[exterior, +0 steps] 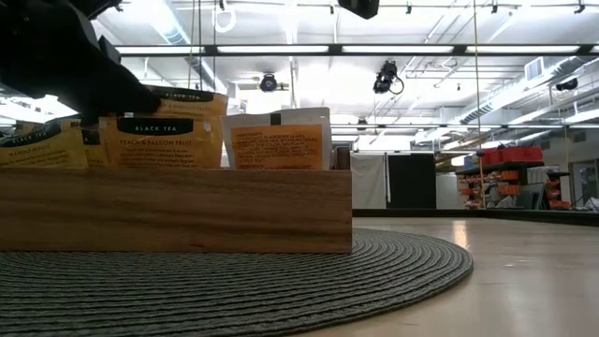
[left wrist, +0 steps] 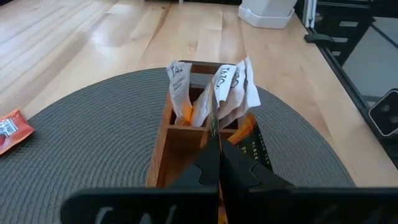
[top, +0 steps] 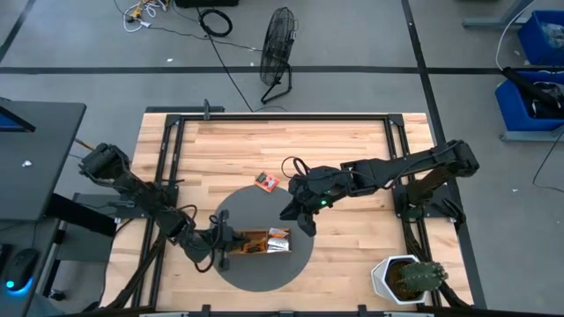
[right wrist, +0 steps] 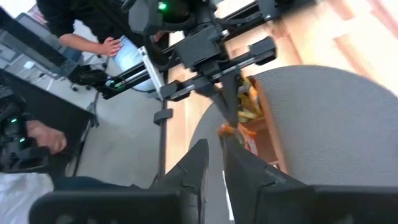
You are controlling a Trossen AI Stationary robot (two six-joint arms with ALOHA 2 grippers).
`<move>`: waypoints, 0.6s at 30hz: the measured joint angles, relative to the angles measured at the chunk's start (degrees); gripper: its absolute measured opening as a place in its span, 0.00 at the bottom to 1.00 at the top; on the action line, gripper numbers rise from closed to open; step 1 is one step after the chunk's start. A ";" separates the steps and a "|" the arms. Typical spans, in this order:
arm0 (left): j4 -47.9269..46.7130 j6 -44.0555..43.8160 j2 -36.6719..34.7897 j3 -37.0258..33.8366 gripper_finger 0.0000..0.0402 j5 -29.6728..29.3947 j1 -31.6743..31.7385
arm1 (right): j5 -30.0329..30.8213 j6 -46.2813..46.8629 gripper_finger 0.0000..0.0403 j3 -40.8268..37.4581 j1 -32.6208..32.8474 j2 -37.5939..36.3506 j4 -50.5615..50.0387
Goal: Pick & Place Tea
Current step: Put the orange tea bag into the middle section of the wooden organizer
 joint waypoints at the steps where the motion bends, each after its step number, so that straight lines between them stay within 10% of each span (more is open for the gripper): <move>1: -0.02 0.04 0.00 0.00 0.00 0.11 0.00 | 0.65 -0.01 0.14 0.00 -0.02 0.00 0.00; 18: -2.17 -1.56 0.04 0.00 0.12 3.00 1.99 | 4.64 -1.68 0.21 0.00 -3.57 0.72 -4.33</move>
